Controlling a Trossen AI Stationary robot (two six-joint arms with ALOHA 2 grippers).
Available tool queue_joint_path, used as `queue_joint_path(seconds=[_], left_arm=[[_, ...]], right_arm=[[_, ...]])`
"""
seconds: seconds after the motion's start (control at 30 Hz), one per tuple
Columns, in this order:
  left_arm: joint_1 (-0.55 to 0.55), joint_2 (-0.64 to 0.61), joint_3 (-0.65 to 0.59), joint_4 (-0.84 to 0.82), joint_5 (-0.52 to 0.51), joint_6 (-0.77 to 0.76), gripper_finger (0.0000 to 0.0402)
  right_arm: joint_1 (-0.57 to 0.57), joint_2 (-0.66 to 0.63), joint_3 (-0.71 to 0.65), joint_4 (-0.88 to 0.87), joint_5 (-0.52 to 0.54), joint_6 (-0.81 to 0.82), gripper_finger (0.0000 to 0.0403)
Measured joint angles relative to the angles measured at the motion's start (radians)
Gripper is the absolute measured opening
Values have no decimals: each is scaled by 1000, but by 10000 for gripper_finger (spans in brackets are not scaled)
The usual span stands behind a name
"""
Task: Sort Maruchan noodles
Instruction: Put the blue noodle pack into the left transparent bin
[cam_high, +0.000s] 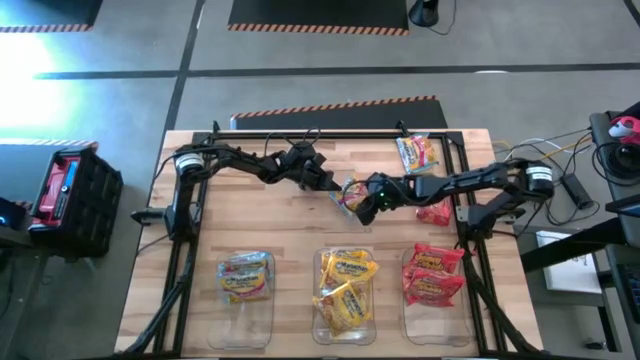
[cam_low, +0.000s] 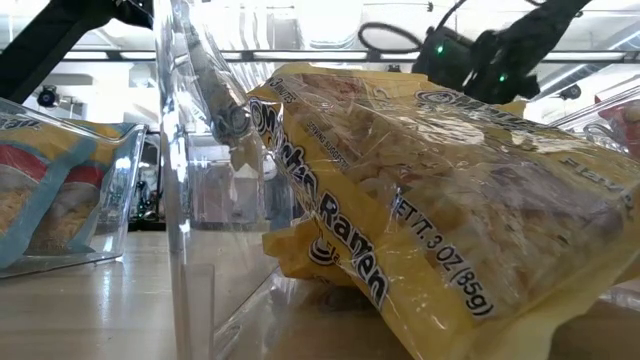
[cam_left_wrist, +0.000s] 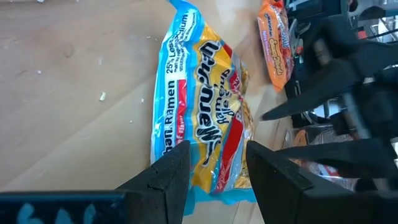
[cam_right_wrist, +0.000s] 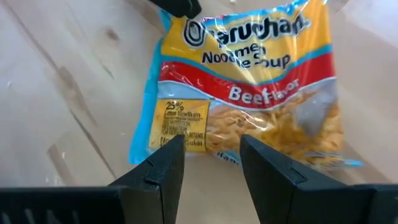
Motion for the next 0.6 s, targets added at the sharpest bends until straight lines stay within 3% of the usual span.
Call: queue_joint_path(seconds=[0.3,0.6], left_arm=[[0,-2,0,2,0,0,140],[0,-2,0,1,0,0,139]], right_arm=[[0,37,8,41,4,17,150],[5,36,8,26,17,23,201]])
